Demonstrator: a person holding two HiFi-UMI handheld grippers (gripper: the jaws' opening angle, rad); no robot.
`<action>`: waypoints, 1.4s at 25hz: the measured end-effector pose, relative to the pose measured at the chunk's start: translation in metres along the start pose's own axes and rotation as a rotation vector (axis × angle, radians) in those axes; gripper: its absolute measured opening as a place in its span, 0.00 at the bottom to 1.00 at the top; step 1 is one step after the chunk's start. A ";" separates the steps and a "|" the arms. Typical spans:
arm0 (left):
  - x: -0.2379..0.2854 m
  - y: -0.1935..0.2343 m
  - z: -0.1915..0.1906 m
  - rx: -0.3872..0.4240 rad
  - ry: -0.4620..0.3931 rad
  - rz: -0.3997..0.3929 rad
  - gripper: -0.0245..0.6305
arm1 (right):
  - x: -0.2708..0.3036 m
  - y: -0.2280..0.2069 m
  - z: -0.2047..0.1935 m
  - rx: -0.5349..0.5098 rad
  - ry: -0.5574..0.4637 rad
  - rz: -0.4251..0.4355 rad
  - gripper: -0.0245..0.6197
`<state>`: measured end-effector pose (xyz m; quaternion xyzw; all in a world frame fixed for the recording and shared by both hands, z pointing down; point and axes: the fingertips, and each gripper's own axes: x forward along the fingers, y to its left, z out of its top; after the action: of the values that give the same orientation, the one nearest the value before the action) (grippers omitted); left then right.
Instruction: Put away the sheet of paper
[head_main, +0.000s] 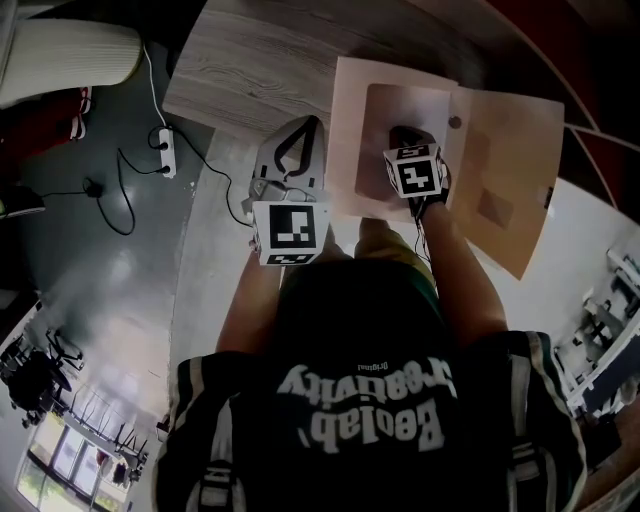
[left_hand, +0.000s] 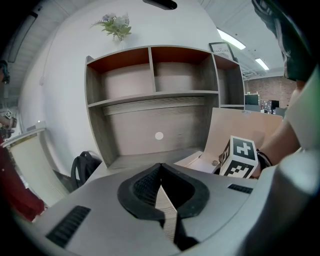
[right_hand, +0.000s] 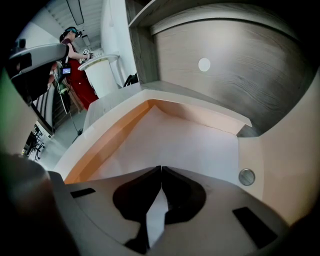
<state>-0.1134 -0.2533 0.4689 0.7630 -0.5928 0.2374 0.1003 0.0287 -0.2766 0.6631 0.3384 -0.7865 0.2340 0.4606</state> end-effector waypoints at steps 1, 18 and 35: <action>0.000 0.000 0.000 0.000 0.000 0.001 0.07 | 0.001 0.003 -0.002 0.010 0.009 0.007 0.09; 0.003 0.005 0.006 0.016 -0.008 -0.034 0.07 | -0.008 0.017 0.002 0.042 0.001 0.012 0.09; 0.010 -0.009 0.021 0.072 -0.034 -0.134 0.07 | -0.016 0.007 -0.034 0.084 0.099 -0.037 0.09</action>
<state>-0.0982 -0.2687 0.4566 0.8081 -0.5329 0.2384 0.0785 0.0489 -0.2439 0.6646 0.3597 -0.7461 0.2746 0.4885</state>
